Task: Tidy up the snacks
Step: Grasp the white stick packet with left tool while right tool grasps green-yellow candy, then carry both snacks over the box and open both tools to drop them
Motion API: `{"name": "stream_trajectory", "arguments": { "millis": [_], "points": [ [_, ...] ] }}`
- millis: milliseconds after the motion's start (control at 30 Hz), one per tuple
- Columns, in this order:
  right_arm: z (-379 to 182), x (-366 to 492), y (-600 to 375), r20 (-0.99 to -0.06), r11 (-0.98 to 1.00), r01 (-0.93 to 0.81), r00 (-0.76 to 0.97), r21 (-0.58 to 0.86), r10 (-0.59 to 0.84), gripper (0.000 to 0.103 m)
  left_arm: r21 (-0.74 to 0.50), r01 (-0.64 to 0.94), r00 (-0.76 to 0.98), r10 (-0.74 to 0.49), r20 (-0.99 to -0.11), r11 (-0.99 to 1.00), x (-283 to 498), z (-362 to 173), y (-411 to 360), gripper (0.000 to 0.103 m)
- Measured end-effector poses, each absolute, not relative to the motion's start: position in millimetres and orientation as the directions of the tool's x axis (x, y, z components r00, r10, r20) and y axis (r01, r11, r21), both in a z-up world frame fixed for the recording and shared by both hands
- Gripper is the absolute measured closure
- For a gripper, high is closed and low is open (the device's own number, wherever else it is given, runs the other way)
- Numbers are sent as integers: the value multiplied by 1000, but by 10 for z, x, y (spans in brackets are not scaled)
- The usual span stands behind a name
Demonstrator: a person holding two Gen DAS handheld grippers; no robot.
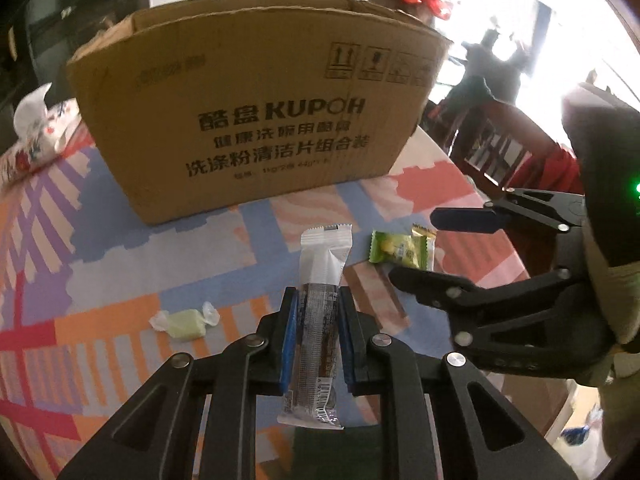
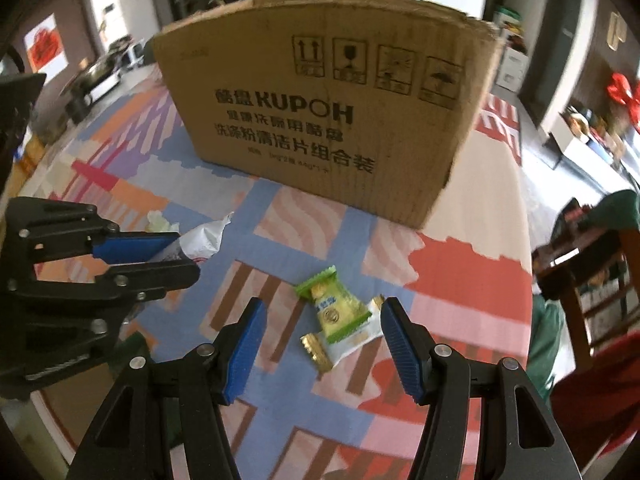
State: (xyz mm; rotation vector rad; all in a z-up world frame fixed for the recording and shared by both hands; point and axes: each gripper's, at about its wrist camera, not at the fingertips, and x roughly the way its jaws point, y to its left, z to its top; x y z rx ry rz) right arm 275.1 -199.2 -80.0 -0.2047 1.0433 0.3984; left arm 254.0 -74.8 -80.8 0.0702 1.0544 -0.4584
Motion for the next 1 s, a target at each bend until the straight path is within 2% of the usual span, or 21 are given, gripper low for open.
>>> {"name": "stream_trajectory", "arguments": {
  "millis": [100,200,267,433,467,500,633,700,1000],
  "points": [
    [-849,2835,-1903,-882,888,-457,439,-55,171,44,-163,381,404,-323,-856,910,2557,-838,-741,83],
    [-907,2910,-1853,-895,871,-488,409,-51,177,45,-160,371,402,-314,-860,915,2580,-873,-732,83],
    [-959,2966,-1848,-907,872,-488,380,-29,183,55,-162,364,400,-311,-862,917,2606,-893,-735,83],
    [-1043,3017,-1864,-910,879,-478,362,7,204,64,-155,355,405,-301,-863,922,2626,-922,-736,83],
    [-1044,3018,-1857,-909,878,-479,361,11,208,72,-153,354,406,-299,-863,923,2632,-927,-738,83],
    [-1042,3017,-1853,-908,877,-480,361,14,212,74,-154,352,406,-298,-864,923,2642,-924,-734,83],
    [-1035,3004,-1863,-902,887,-461,370,32,225,74,-145,346,424,-292,-857,927,2606,-902,-723,83],
    [-1006,2987,-1893,-895,894,-445,381,44,234,78,-145,346,429,-293,-854,927,2595,-879,-717,83],
    [-636,2811,-1988,-833,920,-384,478,85,277,78,-146,349,483,-312,-818,925,2494,-631,-628,83]
  ]
}}
